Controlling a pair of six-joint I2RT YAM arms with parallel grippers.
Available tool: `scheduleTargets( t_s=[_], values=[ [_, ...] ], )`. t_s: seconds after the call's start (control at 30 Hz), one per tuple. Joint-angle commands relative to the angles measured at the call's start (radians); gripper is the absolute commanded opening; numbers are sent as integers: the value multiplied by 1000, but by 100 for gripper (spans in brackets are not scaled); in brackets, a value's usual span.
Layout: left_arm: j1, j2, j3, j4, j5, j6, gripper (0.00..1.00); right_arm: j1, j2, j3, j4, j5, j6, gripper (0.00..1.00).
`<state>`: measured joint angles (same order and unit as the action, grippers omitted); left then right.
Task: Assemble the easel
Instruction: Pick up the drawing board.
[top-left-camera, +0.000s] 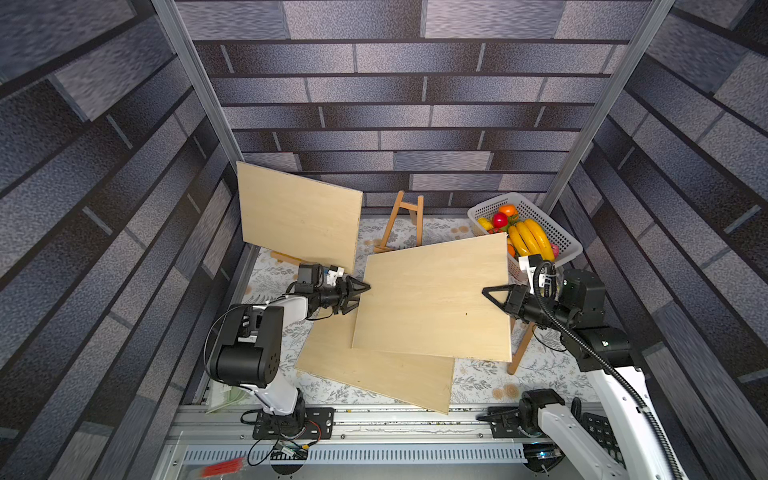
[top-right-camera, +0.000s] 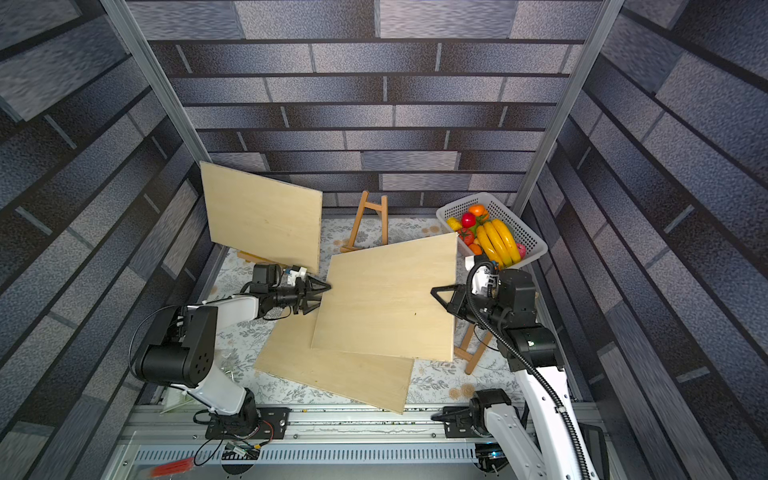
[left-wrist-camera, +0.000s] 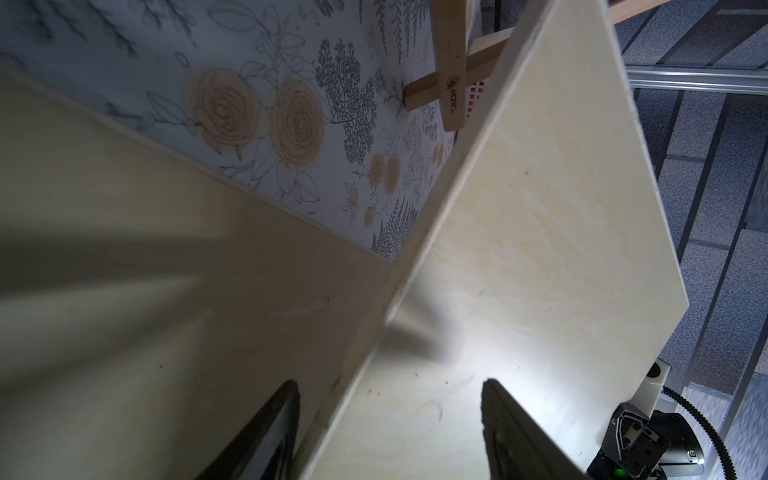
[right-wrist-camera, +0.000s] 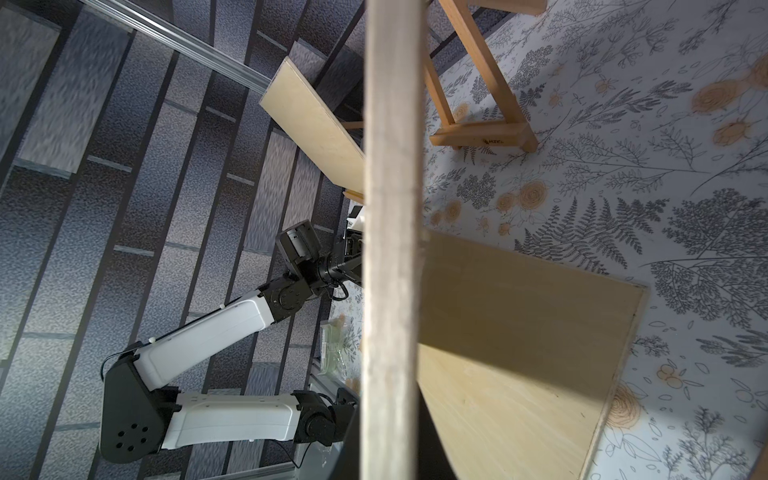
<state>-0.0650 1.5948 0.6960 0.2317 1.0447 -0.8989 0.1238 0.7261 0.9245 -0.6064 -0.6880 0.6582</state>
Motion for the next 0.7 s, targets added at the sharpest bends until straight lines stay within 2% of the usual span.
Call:
scheduleTargets(
  t_s=[0.0,0.17,0.23,0.3,0.5,0.67],
  values=[
    [6,-108,5,61,123,-54,65,-6,-13,22,151,-161,16,0],
    [48,-187,30,6,164,-58,56,-12,-5,6,175,-246,31,0],
    [73,-220,38,-20,181,-57,55,-12,-5,5,176,-268,32,0],
    [99,-243,41,-24,201,-67,49,-12,-5,11,159,-276,18,0],
    [149,-284,4,115,205,-163,41,-11,14,15,145,-343,17,0],
    [163,-280,44,126,224,-175,38,-11,19,4,166,-358,28,0]
  ],
)
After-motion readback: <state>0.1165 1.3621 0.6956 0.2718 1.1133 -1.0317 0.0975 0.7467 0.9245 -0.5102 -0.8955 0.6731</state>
